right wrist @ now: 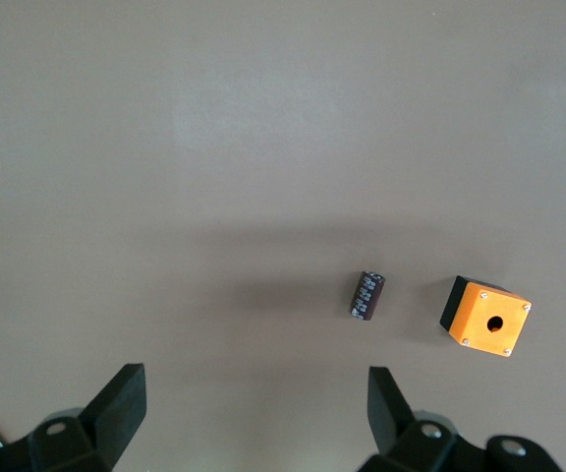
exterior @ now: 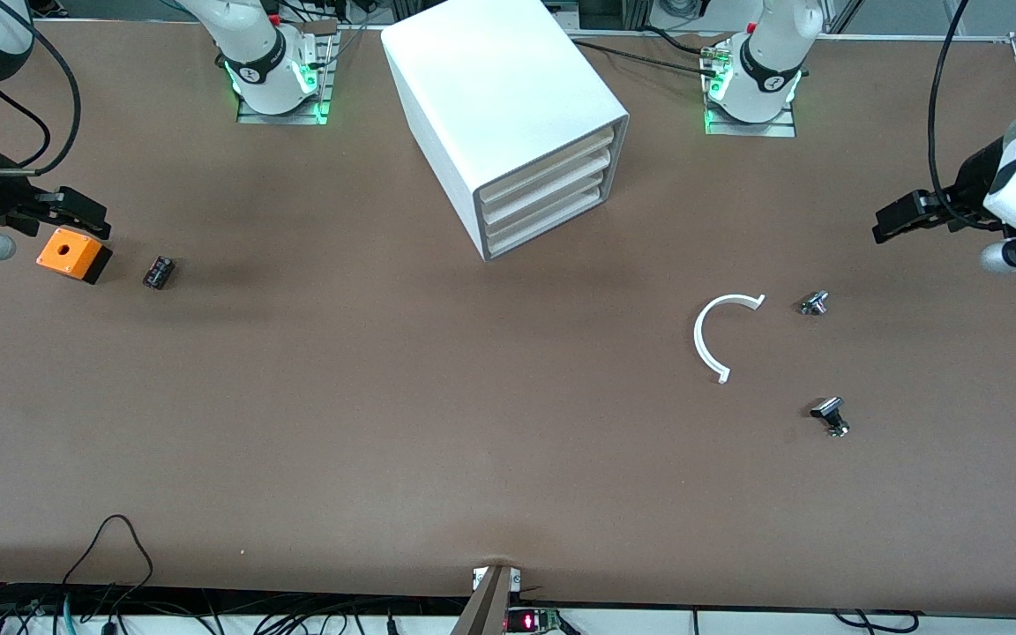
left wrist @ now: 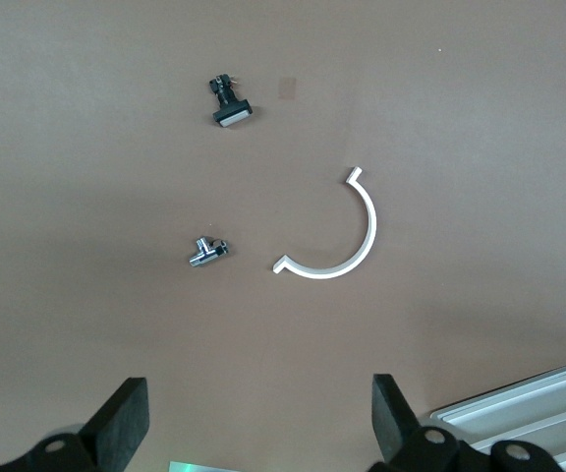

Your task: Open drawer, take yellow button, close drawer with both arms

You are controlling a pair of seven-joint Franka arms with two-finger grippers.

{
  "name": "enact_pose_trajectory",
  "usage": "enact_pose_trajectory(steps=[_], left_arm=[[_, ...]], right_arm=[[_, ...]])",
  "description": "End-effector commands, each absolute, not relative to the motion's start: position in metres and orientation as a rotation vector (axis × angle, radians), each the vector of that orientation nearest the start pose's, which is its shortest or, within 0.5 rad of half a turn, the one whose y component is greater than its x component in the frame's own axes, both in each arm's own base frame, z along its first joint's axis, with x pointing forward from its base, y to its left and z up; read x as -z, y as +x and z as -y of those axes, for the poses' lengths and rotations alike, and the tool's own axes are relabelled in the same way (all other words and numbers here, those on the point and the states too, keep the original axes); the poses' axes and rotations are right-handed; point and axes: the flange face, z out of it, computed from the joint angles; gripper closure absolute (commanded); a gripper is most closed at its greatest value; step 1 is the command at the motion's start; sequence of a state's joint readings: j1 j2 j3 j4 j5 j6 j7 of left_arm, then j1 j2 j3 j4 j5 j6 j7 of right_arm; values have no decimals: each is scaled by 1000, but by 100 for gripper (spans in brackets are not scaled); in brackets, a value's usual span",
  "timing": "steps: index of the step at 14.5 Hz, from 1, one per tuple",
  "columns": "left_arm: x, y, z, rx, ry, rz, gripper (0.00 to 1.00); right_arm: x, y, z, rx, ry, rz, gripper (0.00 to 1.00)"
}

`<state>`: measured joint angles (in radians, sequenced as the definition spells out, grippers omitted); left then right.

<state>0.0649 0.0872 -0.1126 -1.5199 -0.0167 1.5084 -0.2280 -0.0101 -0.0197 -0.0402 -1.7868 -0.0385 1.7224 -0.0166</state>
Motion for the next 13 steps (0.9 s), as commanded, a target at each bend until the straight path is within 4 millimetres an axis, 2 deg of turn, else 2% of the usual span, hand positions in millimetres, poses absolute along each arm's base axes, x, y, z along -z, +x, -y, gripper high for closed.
enact_pose_trajectory(steps=[1, 3, 4, 5, 6, 8, 9, 11, 13], left_arm=[[-600, 578, 33, -187, -3129, 264, 0], [-589, 577, 38, -252, -3131, 249, 0], [-571, 579, 44, -347, -3127, 230, 0], [-536, 582, 49, -512, -3127, 217, 0], [-522, 579, 47, -671, -3179, 238, 0], [-506, 576, 25, -932, -3337, 340, 0], [-485, 577, 22, -1118, -3408, 350, 0], [-449, 574, 30, -1387, -3464, 297, 0], [-402, 568, 42, -1549, -3468, 148, 0]], right_arm=[[-552, 558, 30, -69, -3159, -31, 0], [-558, 567, 32, -48, -3164, -19, 0], [-554, 575, 29, -50, -3164, -12, 0], [-551, 579, 23, -57, -3165, 0, 0], [-548, 580, 20, -64, -3166, 3, 0], [-543, 583, 7, -76, -3167, 43, 0], [-542, 583, 3, -74, -3172, 59, 0], [-543, 584, 1, -67, -3172, 73, 0], [-542, 584, -4, -66, -3162, 83, 0]])
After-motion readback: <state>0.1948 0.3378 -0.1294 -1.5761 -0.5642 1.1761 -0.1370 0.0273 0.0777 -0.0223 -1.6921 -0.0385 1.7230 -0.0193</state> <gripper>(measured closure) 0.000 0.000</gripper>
